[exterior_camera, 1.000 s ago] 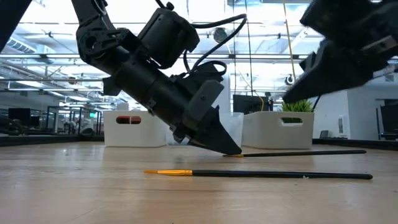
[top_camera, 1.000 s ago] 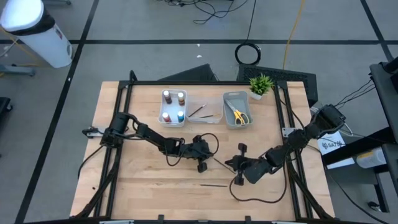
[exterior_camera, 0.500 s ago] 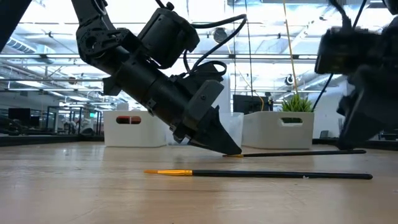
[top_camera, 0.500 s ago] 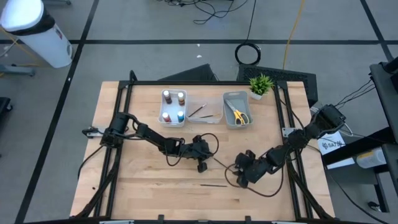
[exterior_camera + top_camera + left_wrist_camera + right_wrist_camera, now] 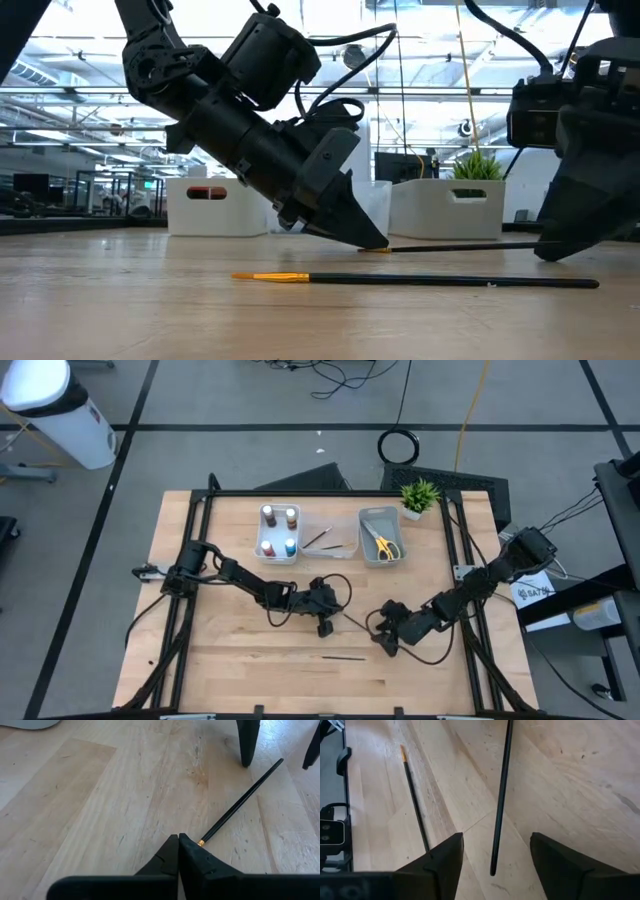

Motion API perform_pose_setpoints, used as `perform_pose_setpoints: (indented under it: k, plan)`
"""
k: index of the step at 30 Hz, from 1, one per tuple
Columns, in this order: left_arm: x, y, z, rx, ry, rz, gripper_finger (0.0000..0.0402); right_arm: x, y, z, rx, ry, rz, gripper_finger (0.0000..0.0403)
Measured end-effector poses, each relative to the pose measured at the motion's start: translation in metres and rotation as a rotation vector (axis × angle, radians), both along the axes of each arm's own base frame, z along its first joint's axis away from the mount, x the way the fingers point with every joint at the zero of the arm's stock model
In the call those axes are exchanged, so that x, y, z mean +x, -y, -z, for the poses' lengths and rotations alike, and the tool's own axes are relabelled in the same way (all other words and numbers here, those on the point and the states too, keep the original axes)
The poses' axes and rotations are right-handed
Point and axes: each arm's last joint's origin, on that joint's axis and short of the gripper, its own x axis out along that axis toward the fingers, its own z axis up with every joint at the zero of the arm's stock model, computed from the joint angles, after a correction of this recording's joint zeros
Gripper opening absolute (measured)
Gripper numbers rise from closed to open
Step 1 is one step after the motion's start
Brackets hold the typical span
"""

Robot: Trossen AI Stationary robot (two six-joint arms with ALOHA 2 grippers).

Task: Pick & Place Paint Supplies
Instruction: Put the gold paint brush in the transparent bin

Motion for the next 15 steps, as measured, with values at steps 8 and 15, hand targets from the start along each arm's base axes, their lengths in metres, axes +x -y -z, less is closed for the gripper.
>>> perform_pose_setpoints:
  k: [8,15]
  plan:
    - [0.0,0.0,0.0,-0.004,0.0,-0.004,0.0005,0.004,-0.004,0.006,0.043,0.011,-0.022,0.0191]
    - [0.0,0.0,0.0,-0.008,0.0,-0.007,0.0008,0.011,-0.005,0.021,0.082,-0.019,-0.055,0.0162]
